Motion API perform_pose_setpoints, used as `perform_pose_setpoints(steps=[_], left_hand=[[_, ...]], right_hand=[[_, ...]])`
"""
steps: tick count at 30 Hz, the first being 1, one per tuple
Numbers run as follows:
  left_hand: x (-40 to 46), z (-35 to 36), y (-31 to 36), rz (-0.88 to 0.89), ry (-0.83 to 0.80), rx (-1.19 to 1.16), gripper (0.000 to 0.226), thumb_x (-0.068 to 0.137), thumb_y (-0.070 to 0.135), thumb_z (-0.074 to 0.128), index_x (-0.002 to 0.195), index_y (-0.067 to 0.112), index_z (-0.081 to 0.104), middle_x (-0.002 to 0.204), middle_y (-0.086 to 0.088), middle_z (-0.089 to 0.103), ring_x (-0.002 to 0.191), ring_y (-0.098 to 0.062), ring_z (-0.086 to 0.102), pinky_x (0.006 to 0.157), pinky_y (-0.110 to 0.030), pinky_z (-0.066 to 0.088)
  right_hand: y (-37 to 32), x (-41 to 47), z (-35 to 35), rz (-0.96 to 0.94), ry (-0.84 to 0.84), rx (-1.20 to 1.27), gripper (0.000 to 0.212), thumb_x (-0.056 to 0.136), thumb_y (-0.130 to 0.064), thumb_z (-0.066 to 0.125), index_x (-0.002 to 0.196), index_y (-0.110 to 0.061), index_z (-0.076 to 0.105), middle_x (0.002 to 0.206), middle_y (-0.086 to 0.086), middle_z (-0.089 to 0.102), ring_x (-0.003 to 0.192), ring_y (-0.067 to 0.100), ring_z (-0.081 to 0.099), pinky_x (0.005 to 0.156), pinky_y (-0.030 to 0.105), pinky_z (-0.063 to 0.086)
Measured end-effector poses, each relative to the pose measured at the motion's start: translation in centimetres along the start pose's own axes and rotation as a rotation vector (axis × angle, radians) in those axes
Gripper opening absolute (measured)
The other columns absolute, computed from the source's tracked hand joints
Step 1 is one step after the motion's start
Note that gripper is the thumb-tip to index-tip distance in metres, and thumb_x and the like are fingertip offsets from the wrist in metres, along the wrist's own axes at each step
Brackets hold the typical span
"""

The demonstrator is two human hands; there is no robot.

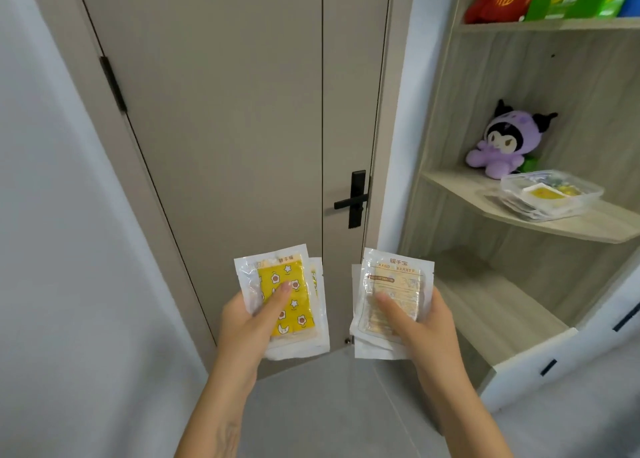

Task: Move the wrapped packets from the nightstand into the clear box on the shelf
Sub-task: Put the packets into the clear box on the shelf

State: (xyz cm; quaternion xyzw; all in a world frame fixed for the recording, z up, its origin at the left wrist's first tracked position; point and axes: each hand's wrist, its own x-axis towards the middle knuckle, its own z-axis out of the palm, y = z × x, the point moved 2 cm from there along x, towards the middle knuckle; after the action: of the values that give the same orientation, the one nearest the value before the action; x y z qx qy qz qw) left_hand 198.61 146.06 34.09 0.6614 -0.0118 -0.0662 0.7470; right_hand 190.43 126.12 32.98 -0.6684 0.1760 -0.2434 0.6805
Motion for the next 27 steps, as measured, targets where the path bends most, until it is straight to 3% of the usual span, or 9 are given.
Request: perform_pose_setpoints(steps=[4,10,14,16,18,20,23,27], left_hand=[[9.9,2.7,-0.2,-0.022,-0.104,0.017,0.011,0.087,0.018,0.066,0.097,0.016,0.069,0.084,0.002,0.077,0.075,-0.014,0.074,0.059,-0.023,0.057],[21.0,12.9,0.9,-0.079,-0.407,0.051,0.014,0.086,0.018,0.066,0.098,0.015,0.069,0.086,-0.001,0.077,0.076,-0.018,0.074,0.055,-0.024,0.057],[23.5,21.7,-1.0,-0.138,-0.629,0.055,0.021,0.084,0.02,0.066,0.103,0.011,0.069,0.091,-0.005,0.077,0.082,-0.022,0.074,0.065,-0.033,0.06],[23.6,25.8,-1.9,-0.179,-0.717,0.042,0.022,0.084,0.02,0.066,0.105,0.012,0.069,0.093,-0.005,0.077,0.084,-0.022,0.074,0.069,-0.036,0.061],[23.5,29.7,-2.6,-0.207,-0.785,0.041,0.026,0.083,0.022,0.067,0.107,0.012,0.069,0.094,-0.005,0.077,0.085,-0.022,0.074,0.074,-0.039,0.06],[23.6,33.2,-2.8,-0.213,-0.832,0.039,0.024,0.082,0.025,0.068,0.104,0.015,0.069,0.091,-0.003,0.077,0.083,-0.02,0.074,0.072,-0.037,0.06],[24.4,38.2,-2.9,-0.215,-0.855,0.001,0.018,0.084,0.024,0.067,0.1,0.017,0.069,0.089,-0.001,0.077,0.08,-0.017,0.074,0.065,-0.029,0.059],[26.0,44.8,-4.3,-0.207,-0.824,-0.023,0.025,0.082,0.026,0.068,0.105,0.017,0.068,0.093,-0.002,0.077,0.085,-0.02,0.074,0.074,-0.035,0.058]], right_hand=[[1.6,8.8,2.5,-0.01,0.087,0.034,0.029,0.08,-0.02,0.076,0.105,-0.023,0.065,0.1,-0.005,0.074,0.092,0.013,0.071,0.083,0.038,0.057],[1.1,18.2,0.3,-0.009,0.325,0.043,0.031,0.079,-0.024,0.077,0.107,-0.026,0.064,0.101,-0.006,0.074,0.094,0.014,0.071,0.081,0.037,0.057],[0.4,20.3,-5.7,-0.02,0.533,-0.021,0.026,0.079,-0.023,0.075,0.099,-0.032,0.062,0.091,-0.022,0.072,0.084,0.002,0.07,0.067,0.018,0.056],[0.1,20.8,-8.9,-0.001,0.616,-0.072,0.028,0.078,-0.025,0.076,0.099,-0.033,0.061,0.091,-0.023,0.072,0.086,0.002,0.07,0.072,0.023,0.057],[0.0,21.3,-11.9,0.02,0.694,-0.097,0.031,0.077,-0.025,0.078,0.103,-0.029,0.063,0.096,-0.011,0.074,0.088,0.009,0.071,0.079,0.034,0.058],[-0.2,22.1,-14.6,0.028,0.756,-0.108,0.033,0.076,-0.026,0.078,0.107,-0.027,0.064,0.1,-0.005,0.074,0.091,0.013,0.071,0.08,0.036,0.058],[-0.5,24.2,-18.4,0.032,0.746,-0.108,0.03,0.078,-0.021,0.077,0.105,-0.025,0.064,0.096,-0.004,0.075,0.086,0.012,0.072,0.071,0.027,0.057],[0.0,29.0,-24.0,0.051,0.584,-0.137,0.04,0.078,-0.02,0.076,0.115,-0.02,0.06,0.104,0.001,0.074,0.093,0.017,0.072,0.072,0.027,0.056]])
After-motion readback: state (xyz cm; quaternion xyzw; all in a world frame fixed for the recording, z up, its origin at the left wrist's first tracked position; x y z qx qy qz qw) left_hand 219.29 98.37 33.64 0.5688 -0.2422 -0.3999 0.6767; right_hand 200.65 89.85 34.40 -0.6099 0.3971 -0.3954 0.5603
